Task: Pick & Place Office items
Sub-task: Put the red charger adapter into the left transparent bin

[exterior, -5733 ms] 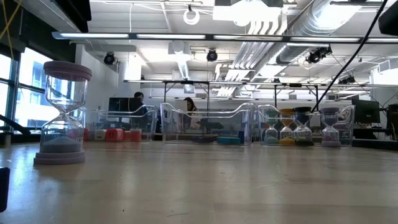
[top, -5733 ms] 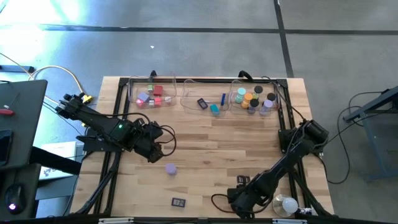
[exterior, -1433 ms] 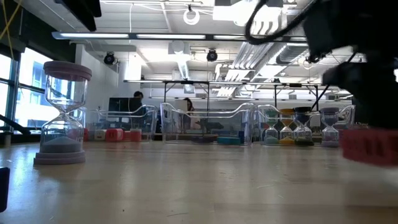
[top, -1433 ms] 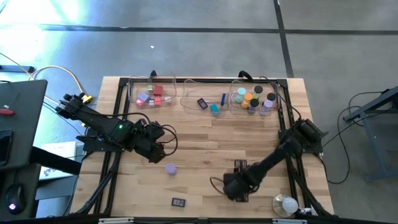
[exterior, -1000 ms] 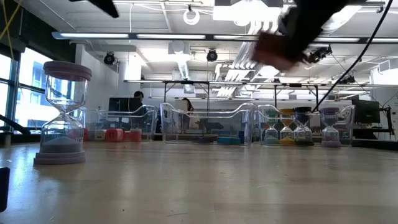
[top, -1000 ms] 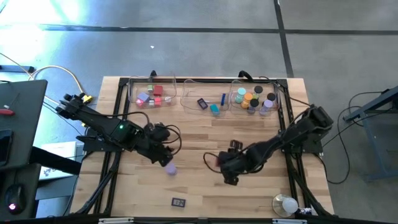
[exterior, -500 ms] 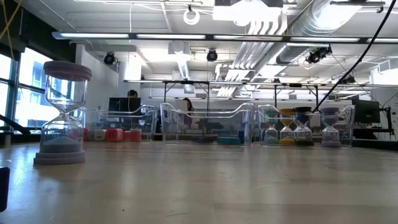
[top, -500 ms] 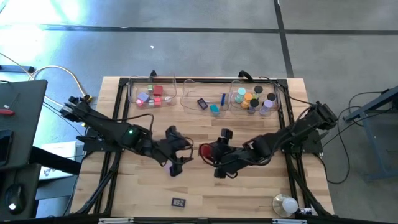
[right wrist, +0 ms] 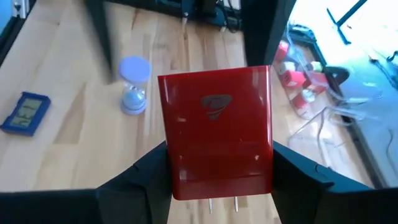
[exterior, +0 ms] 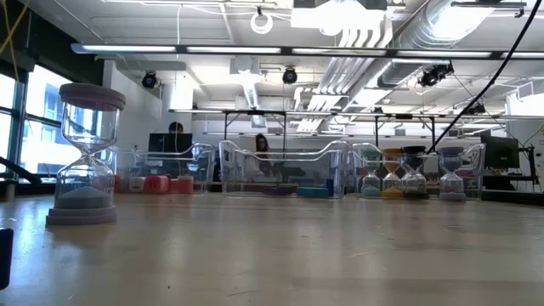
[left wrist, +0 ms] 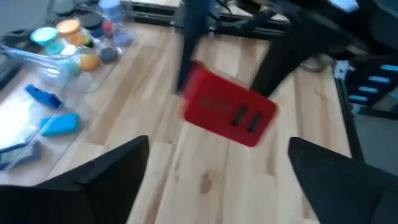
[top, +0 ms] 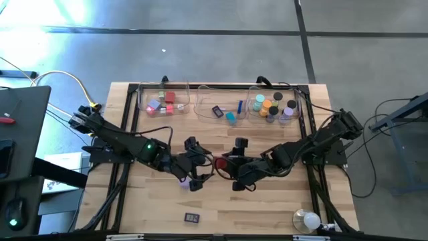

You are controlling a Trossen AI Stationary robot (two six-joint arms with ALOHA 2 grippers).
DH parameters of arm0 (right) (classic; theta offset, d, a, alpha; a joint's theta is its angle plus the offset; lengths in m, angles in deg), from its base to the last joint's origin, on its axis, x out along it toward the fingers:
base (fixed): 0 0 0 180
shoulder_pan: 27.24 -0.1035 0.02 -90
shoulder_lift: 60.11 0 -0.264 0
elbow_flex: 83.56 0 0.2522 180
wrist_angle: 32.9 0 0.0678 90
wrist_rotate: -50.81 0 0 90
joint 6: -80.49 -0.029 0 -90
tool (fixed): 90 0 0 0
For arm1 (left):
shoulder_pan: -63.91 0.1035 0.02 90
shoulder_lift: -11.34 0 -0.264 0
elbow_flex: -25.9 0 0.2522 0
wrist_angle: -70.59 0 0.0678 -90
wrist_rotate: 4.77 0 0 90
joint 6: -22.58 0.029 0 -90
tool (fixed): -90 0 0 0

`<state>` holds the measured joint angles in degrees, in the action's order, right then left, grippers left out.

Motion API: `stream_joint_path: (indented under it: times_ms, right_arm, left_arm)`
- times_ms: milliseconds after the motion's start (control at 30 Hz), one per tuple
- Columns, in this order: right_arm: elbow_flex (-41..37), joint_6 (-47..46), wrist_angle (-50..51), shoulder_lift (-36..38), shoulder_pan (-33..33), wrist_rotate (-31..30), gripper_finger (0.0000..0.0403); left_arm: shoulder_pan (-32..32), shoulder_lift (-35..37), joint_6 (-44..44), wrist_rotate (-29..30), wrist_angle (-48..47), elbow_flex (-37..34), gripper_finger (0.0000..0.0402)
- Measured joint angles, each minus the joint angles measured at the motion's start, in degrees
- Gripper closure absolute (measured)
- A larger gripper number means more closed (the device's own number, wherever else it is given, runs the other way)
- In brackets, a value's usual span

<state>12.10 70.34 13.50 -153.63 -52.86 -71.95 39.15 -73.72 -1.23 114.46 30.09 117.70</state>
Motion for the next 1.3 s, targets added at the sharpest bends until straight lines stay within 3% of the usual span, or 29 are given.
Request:
stream_joint_path:
  times_ms: [100,300,767,1033,1300]
  right_arm:
    - [0.16,2.62,-0.77,0.27,1.05,0.33,0.0202]
    - [0.16,2.92,-2.12,0.47,4.76,6.33,0.0202]
    - [0.14,4.43,-0.05,2.49,10.81,11.31,0.0202]
    - [0.12,4.54,0.04,2.12,13.42,15.01,0.0202]
    - [0.12,4.50,-0.33,2.12,13.82,15.39,0.0202]
  left_arm:
    - [-0.01,-0.73,2.93,-0.99,0.93,0.11,0.0007]
    - [-0.50,-1.43,10.53,-0.56,1.68,-0.01,0.0016]
    - [7.29,-0.83,13.43,-1.40,1.66,0.06,0.0017]
    - [8.82,-0.29,18.46,-1.24,1.41,0.06,0.0017]
    - [8.95,-0.17,16.82,-1.19,1.23,0.06,0.0017]
